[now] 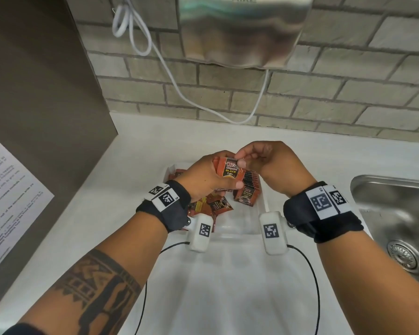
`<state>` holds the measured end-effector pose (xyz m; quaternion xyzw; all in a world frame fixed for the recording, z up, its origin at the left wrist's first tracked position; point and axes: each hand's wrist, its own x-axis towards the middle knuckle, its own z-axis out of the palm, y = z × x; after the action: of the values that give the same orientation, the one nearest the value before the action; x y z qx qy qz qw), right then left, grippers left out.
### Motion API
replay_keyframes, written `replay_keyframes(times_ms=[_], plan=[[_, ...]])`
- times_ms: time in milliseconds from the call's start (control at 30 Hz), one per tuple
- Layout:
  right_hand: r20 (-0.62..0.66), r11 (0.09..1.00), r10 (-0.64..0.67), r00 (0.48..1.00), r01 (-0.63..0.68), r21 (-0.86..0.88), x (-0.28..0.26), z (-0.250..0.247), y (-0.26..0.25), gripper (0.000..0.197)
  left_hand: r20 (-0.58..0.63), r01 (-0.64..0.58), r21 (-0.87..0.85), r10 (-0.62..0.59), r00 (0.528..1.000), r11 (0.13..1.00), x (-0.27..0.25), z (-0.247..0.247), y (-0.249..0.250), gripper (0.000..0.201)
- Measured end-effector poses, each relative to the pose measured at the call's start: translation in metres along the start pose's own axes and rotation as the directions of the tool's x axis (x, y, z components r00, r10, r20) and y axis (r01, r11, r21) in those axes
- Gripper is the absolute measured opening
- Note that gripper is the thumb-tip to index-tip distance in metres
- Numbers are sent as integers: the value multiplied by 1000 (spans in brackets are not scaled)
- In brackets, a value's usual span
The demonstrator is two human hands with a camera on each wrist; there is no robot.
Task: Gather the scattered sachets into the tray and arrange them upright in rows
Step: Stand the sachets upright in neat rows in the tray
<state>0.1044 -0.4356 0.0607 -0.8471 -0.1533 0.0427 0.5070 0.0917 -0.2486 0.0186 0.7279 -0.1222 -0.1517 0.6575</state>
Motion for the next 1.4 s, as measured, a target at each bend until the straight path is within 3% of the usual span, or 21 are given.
replay_keyframes(times_ms=[233,333,433,533,633,800,900,1267,1400], plan=[[-71,966,-2,997,-17,-260,-2,-12,8,9,-78,82,129,-72,994,988,8,5,-3,51],[-98,928,32,995,-65,-366,-4,-19,25,17,-144,352,46,-342,929,935,7,-6,-8,36],[-52,883,146,988,-154,-444,-7,-18,54,13,-103,542,199,-533,840,816,6,-9,-16,12],[-39,858,216,976,-209,-470,-8,-11,78,7,10,565,320,-599,801,761,14,9,-27,26],[-36,878,223,974,-217,-426,-4,-4,91,14,103,554,405,-639,762,727,31,31,-39,38],[4,836,304,953,-265,-480,7,4,101,21,141,542,519,-692,708,661,59,49,-52,33],[7,820,310,951,-263,-509,9,6,104,23,166,556,539,-727,666,633,67,54,-61,40],[49,860,270,962,-218,-462,12,0,105,11,134,573,523,-725,676,631,75,55,-67,36],[58,859,268,962,-211,-467,11,2,103,13,134,590,503,-731,669,632,75,53,-71,46]])
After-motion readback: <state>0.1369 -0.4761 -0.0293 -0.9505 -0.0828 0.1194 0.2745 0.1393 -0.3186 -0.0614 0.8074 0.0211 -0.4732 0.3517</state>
